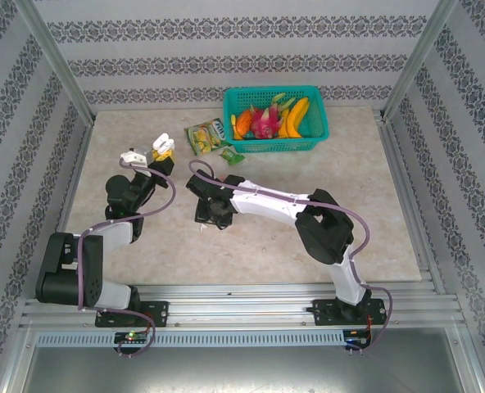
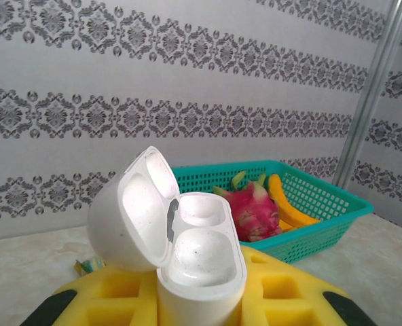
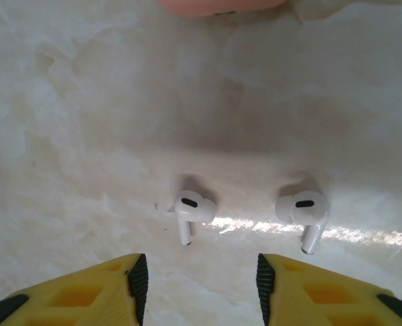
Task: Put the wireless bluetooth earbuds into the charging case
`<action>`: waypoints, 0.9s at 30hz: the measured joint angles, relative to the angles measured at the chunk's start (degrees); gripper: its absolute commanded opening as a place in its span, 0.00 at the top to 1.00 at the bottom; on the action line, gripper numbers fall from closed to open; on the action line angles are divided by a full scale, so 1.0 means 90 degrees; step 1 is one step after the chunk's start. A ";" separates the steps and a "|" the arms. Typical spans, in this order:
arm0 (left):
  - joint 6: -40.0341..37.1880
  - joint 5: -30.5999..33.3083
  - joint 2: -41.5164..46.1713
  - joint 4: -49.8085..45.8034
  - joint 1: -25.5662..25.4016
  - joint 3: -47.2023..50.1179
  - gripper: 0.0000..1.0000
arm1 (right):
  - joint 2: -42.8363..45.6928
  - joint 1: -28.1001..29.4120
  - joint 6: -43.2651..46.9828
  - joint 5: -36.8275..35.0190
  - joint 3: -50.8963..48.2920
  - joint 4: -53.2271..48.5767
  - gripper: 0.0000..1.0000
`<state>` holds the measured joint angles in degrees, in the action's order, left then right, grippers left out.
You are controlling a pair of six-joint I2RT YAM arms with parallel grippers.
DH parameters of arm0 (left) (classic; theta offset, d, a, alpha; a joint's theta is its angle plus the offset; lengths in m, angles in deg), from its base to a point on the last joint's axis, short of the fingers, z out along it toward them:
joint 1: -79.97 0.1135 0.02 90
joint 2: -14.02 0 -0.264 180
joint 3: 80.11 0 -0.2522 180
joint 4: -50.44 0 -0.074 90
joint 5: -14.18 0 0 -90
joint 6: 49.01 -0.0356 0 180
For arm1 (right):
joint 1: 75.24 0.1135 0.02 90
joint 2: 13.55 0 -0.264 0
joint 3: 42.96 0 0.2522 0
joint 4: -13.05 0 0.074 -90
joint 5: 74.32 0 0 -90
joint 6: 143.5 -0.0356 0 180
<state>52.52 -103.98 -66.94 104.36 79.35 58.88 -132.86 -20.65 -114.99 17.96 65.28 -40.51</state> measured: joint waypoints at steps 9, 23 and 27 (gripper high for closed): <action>0.0301 0.0036 -0.0398 0.0311 0.0168 0.0000 1.00 | -0.0704 0.0090 -0.0197 -0.0206 0.1095 -0.0663 0.50; 0.0515 0.0019 -0.0413 0.0585 0.0447 -0.0002 1.00 | -0.1481 0.0131 -0.0301 -0.0328 0.2011 -0.1365 0.53; 0.0590 0.0010 -0.0430 0.0617 0.0500 -0.0002 1.00 | -0.1610 0.0131 -0.0308 -0.0328 0.2030 -0.1447 0.54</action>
<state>57.84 -103.89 -70.81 109.91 83.85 58.86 -147.35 -19.47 -117.77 15.01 83.55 -53.53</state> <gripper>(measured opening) 0.239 0.469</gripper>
